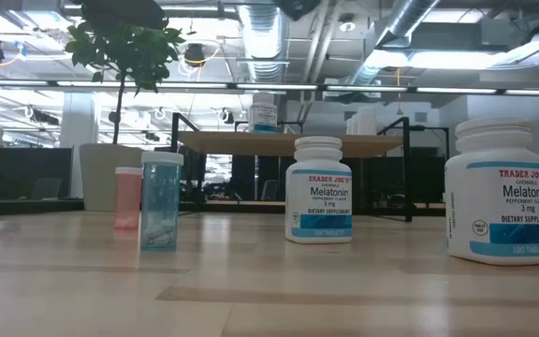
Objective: Pick and place medicine bottles onto shelf by color
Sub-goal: Put the top white medicine bottle on the shelf
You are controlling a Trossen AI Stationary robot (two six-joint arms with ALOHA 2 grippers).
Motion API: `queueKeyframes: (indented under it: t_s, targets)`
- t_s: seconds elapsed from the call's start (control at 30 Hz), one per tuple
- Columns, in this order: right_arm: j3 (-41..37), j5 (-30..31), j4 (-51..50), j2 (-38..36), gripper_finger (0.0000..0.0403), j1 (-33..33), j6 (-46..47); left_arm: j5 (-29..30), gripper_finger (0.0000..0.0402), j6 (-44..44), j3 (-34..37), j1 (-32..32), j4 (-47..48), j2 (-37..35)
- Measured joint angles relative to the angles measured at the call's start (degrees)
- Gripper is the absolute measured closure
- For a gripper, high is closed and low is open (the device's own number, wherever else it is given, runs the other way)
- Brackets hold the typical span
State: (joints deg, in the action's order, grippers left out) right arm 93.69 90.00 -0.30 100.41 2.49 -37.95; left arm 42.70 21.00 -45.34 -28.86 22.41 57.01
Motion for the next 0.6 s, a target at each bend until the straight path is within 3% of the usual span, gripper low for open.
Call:
queueKeyframes:
  t_s: [0.1, 0.23, 0.4, 0.47, 0.6]
  targets:
    - [-1.45, -0.01, -16.90, -6.28, 0.0240, -0.07, 15.06, 0.00, 0.0313, 0.08, 0.00, 0.00, -0.02, 0.00]
    - [-3.11, -1.23, -42.73, -14.99, 0.0297, 1.30, 42.54, 0.07, 0.0313, 0.22, 0.00, 0.00, -0.04, 0.00]
    - [-3.13, -22.26, -69.85, -23.85, 0.0349, 3.85, 75.44, 3.50, 0.0313, 1.84, -0.01, 0.02, -0.04, 0.00]
    - [-3.13, -28.21, -76.46, -25.48, 0.0362, 4.51, 82.48, 4.28, 0.0313, 1.98, 0.00, 0.04, -0.02, 0.00]
    - [-3.13, -31.68, -85.51, -26.25, 0.0380, 6.37, 86.34, 4.82, 0.0313, 1.98, 0.00, 0.05, 0.16, 0.00]
